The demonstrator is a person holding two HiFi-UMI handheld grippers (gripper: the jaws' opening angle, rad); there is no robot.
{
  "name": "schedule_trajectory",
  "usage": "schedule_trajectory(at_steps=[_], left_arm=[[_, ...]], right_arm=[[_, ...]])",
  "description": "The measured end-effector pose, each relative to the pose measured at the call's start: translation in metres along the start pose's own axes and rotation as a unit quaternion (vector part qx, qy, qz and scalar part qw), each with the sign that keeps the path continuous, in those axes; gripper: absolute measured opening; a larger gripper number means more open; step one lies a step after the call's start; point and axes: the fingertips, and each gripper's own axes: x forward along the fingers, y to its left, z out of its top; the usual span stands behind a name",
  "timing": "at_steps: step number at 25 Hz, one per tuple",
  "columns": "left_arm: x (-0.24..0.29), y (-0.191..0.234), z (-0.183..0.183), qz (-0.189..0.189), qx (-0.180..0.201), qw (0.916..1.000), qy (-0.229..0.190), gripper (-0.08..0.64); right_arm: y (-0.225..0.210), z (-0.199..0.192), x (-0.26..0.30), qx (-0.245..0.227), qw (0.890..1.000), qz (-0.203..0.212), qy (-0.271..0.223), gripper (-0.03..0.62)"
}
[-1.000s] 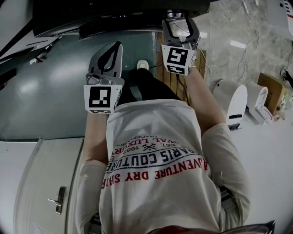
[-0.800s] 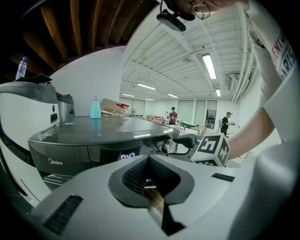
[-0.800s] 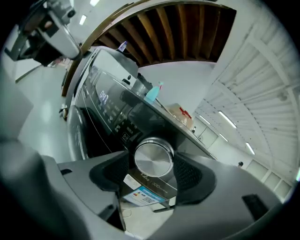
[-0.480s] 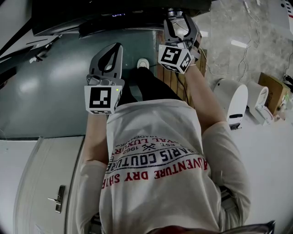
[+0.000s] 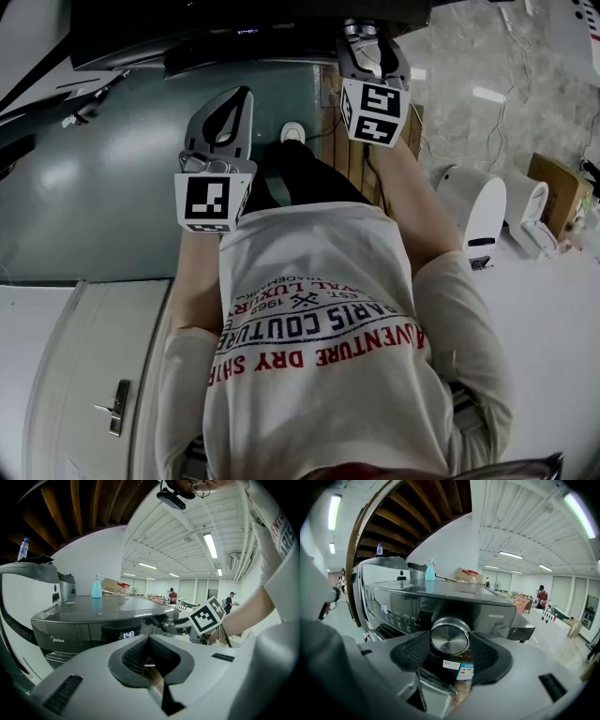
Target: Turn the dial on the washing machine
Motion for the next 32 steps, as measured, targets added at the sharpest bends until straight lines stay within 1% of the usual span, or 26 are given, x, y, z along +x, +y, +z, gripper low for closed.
schedule_trajectory(at_steps=[4, 6, 7, 8, 10, 12, 14, 15, 17, 19, 22, 25, 27, 28, 29, 31, 32], left_arm=[[0.001, -0.004, 0.003, -0.004, 0.004, 1.0, 0.0, 0.015], [0.002, -0.005, 0.003, -0.005, 0.006, 1.0, 0.001, 0.015], [0.002, -0.005, 0.002, -0.006, 0.006, 1.0, 0.003, 0.015], [0.002, -0.005, 0.002, -0.006, 0.006, 1.0, 0.004, 0.015], [0.002, -0.004, 0.0, -0.006, 0.007, 0.9999, 0.007, 0.015], [0.002, -0.003, -0.001, -0.006, 0.007, 0.9999, 0.008, 0.015], [0.002, -0.003, -0.002, -0.005, 0.006, 0.9999, 0.009, 0.015], [0.002, -0.003, -0.003, -0.005, 0.005, 0.9999, 0.01, 0.015], [0.001, -0.002, -0.004, -0.005, 0.005, 0.9999, 0.011, 0.015], [0.002, 0.001, -0.005, -0.003, 0.004, 0.9999, 0.012, 0.015], [0.001, 0.005, -0.007, -0.001, 0.002, 0.9999, 0.014, 0.015], [0.0, 0.006, -0.008, 0.0, 0.003, 0.9999, 0.015, 0.015], [0.0, 0.006, -0.007, 0.0, 0.004, 0.9999, 0.015, 0.015], [0.0, 0.006, -0.006, 0.0, 0.005, 0.9999, 0.014, 0.015], [0.0, 0.007, -0.006, 0.001, 0.006, 0.9999, 0.014, 0.015], [0.0, 0.008, -0.006, 0.0, 0.006, 0.9999, 0.015, 0.015], [0.0, 0.008, -0.006, 0.0, 0.006, 0.9999, 0.015, 0.015]], right_arm=[[-0.002, 0.0, -0.001, 0.022, 1.0, 0.019, -0.009, 0.282], [-0.002, 0.001, -0.002, 0.011, 1.0, 0.02, -0.01, 0.282], [-0.002, 0.002, -0.003, -0.004, 1.0, 0.018, -0.013, 0.282], [0.001, 0.005, -0.005, -0.028, 0.999, 0.015, -0.019, 0.282], [0.007, 0.008, -0.009, -0.101, 0.994, 0.004, -0.037, 0.29], [0.013, 0.006, -0.01, -0.188, 0.981, -0.011, -0.054, 0.299], [0.016, 0.002, -0.01, -0.258, 0.964, -0.026, -0.057, 0.302], [0.016, -0.001, -0.008, -0.284, 0.957, -0.035, -0.055, 0.302], [0.014, -0.004, -0.006, -0.318, 0.945, -0.052, -0.05, 0.302], [0.011, -0.005, -0.003, -0.33, 0.94, -0.068, -0.047, 0.301], [0.008, -0.005, 0.0, -0.325, 0.942, -0.076, -0.037, 0.299], [0.008, -0.005, -0.001, -0.31, 0.948, -0.07, -0.029, 0.287], [0.007, -0.005, -0.002, -0.292, 0.954, -0.063, -0.027, 0.285], [0.007, -0.005, -0.002, -0.274, 0.96, -0.056, -0.025, 0.284], [0.006, -0.005, -0.002, -0.246, 0.968, -0.045, -0.023, 0.284], [0.005, -0.004, -0.001, -0.164, 0.986, -0.018, -0.014, 0.284], [0.005, -0.002, -0.001, -0.122, 0.992, -0.006, -0.01, 0.284]])
